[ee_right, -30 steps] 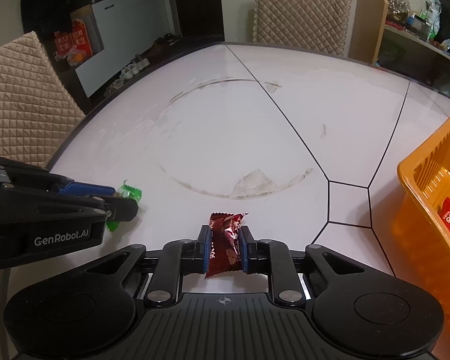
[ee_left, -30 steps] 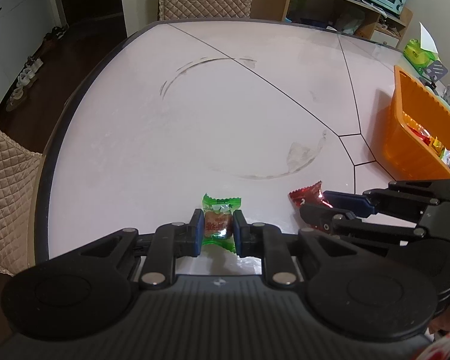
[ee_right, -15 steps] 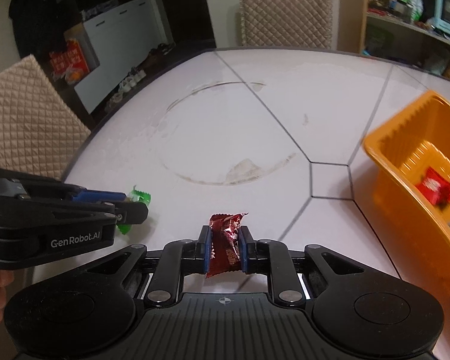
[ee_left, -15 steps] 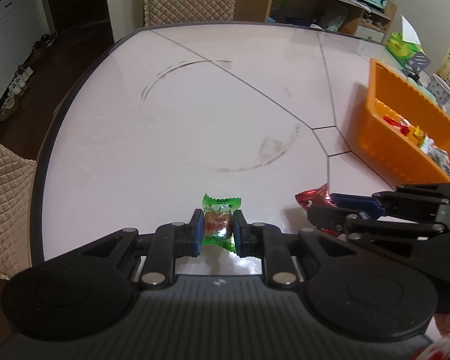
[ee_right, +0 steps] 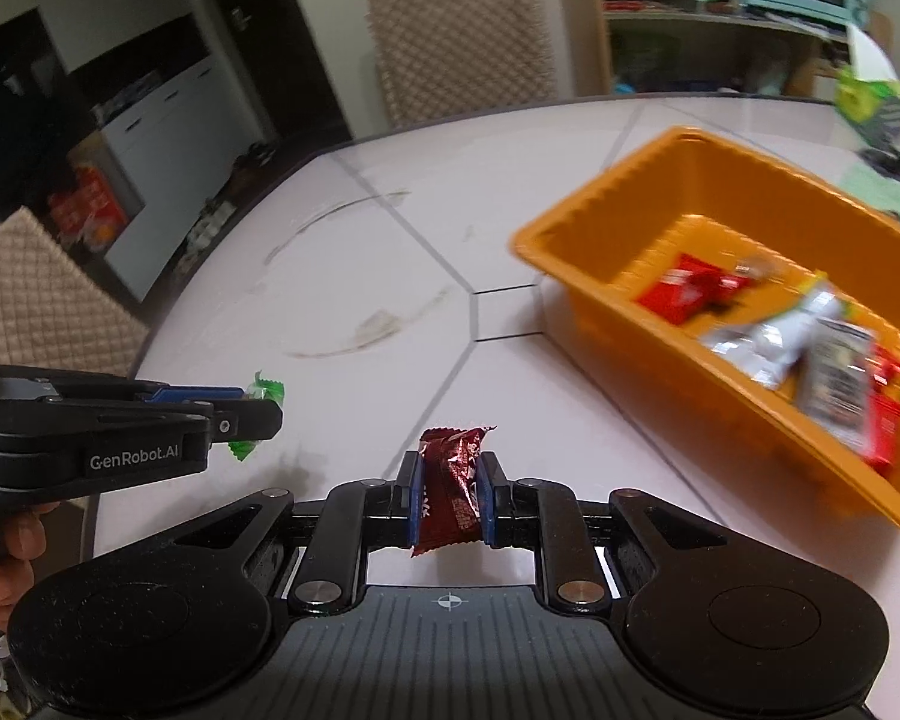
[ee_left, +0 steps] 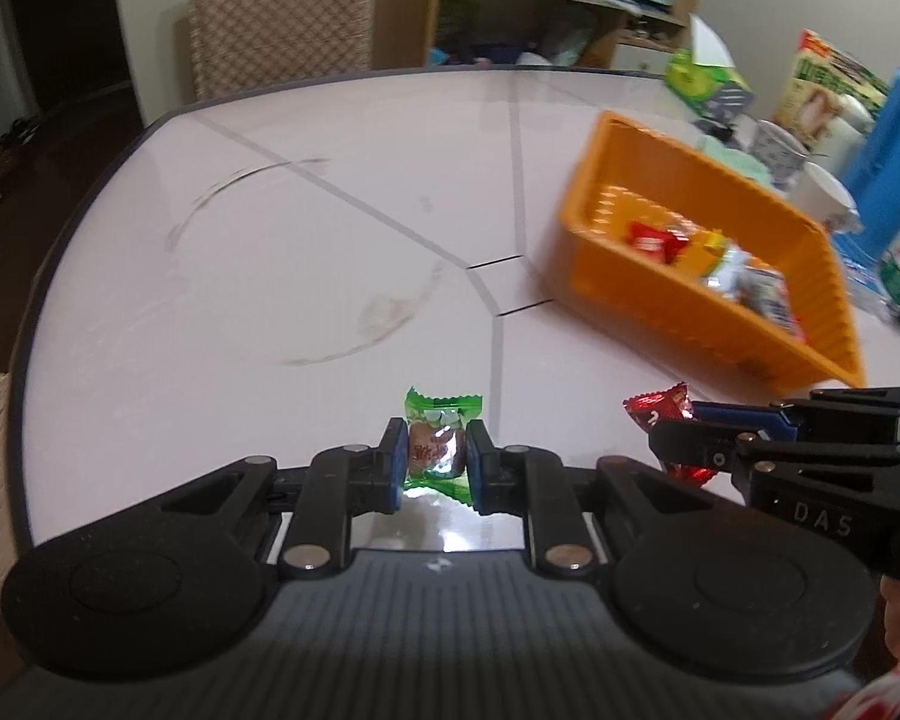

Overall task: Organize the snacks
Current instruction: 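Carry the green candy and red packet over the orange tray with both grippers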

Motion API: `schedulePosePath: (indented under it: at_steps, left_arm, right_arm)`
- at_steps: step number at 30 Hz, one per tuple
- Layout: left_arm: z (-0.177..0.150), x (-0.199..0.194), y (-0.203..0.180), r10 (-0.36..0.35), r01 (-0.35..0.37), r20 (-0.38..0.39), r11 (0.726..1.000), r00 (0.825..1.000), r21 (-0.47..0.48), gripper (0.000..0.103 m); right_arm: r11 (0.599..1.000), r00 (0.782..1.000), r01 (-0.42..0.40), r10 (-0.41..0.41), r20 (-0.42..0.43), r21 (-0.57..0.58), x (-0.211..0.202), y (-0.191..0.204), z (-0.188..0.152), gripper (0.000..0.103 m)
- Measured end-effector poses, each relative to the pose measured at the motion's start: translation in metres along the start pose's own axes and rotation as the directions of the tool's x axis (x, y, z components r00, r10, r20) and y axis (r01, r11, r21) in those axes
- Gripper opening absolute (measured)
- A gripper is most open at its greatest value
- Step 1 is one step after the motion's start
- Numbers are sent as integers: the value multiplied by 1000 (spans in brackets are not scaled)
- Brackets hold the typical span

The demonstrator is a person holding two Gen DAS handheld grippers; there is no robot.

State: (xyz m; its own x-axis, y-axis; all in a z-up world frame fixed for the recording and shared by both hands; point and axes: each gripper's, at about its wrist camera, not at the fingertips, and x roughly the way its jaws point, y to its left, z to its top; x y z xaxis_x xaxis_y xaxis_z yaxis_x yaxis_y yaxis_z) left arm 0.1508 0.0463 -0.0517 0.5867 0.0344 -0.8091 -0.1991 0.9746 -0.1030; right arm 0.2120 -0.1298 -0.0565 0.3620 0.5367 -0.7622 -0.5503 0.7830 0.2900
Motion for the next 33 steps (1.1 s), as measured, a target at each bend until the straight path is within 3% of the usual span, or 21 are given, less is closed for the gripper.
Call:
schedulePosePath:
  at_steps: [15, 33]
  left_arm:
    - [18, -5, -81, -124, 120, 30, 984, 992, 131, 18]
    - [69, 12, -138, -179, 157, 82, 963, 981, 217, 18]
  right_arm:
    - [984, 990, 99, -113, 88, 151, -74, -60, -14, 19]
    - [954, 966, 135, -186, 177, 270, -106, -119, 12, 19]
